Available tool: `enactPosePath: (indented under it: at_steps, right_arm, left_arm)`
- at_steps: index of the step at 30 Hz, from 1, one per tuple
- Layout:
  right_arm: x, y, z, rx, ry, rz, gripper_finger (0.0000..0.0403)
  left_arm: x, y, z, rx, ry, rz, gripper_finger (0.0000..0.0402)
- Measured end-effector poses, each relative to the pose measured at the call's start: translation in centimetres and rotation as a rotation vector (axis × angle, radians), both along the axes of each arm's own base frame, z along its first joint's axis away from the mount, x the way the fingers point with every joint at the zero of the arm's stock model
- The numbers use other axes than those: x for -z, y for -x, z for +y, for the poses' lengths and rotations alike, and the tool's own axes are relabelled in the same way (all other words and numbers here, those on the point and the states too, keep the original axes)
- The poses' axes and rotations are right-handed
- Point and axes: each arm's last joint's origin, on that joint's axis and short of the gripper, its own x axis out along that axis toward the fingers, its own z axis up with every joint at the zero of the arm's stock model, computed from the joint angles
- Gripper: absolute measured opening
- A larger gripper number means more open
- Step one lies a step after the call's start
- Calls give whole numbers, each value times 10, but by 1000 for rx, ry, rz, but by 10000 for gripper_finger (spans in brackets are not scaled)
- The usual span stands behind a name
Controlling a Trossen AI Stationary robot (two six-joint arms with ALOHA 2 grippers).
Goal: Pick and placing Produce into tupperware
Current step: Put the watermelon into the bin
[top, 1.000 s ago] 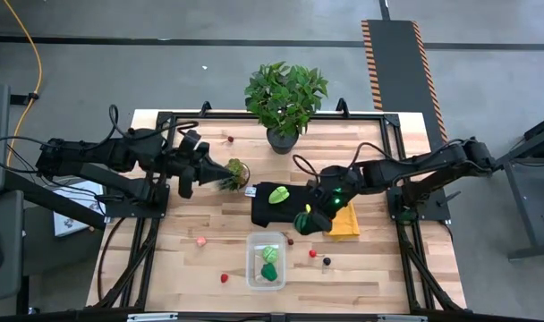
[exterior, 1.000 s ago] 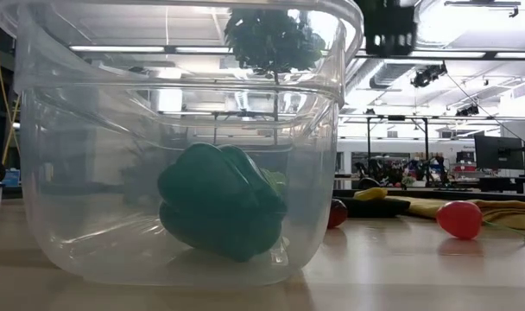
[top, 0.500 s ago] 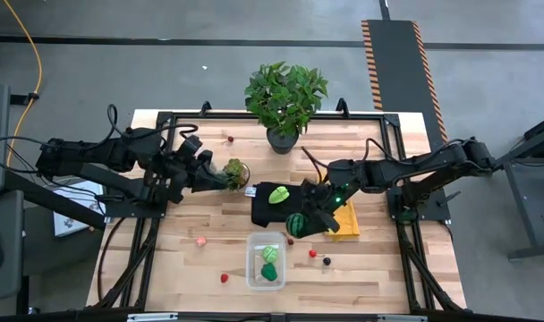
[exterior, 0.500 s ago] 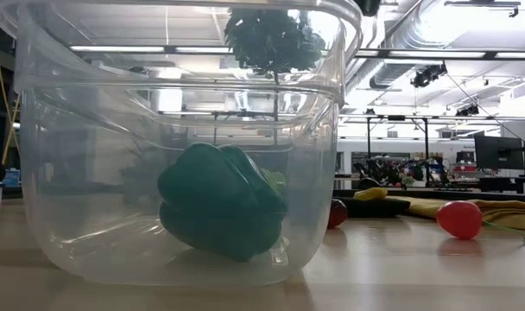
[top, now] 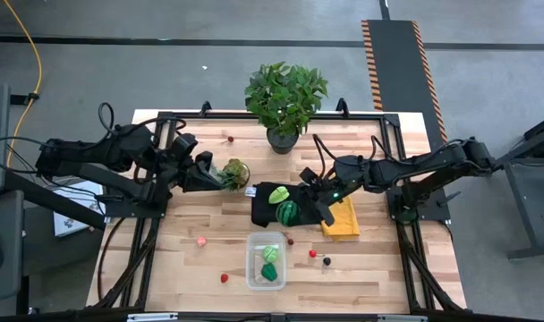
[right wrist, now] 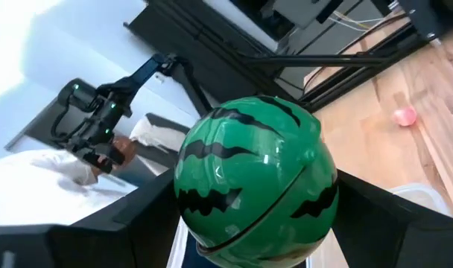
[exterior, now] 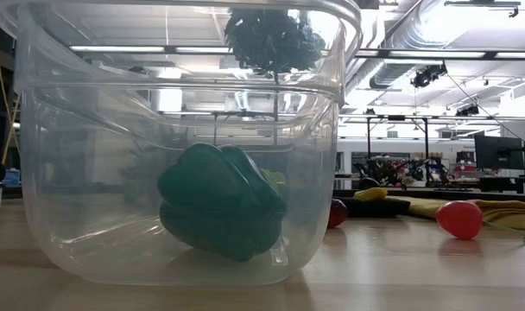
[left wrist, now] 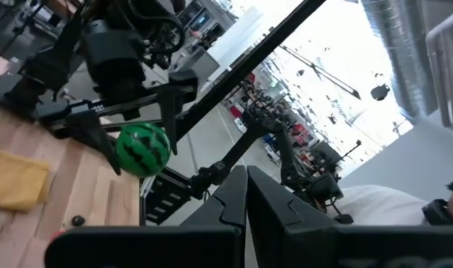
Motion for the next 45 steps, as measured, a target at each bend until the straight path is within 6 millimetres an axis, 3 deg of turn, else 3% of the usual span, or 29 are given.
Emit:
enactPosePath:
  at_steps: [7, 13, 20, 36, 45]
  right_arm:
    - [-23, -13, 1, 6, 62, -41, 282]
    - [-31, -30, 4, -34, 198, 98, 282]
    - [-42, -48, 8, -73, 247, 130, 282]
    - [-23, -99, 32, -134, 314, 321, 282]
    - [-18, -113, 46, -100, 429, 476, 282]
  left_arm:
    - [-2, 4, 0, -9, -38, -25, 1]
    - [-5, 12, 0, -16, -67, -49, 1]
    - [-10, 31, 0, -20, -113, -76, 1]
    - [-2, 103, 1, -70, -137, 5, 1]
    - [10, 121, 2, -87, -141, 102, 1]
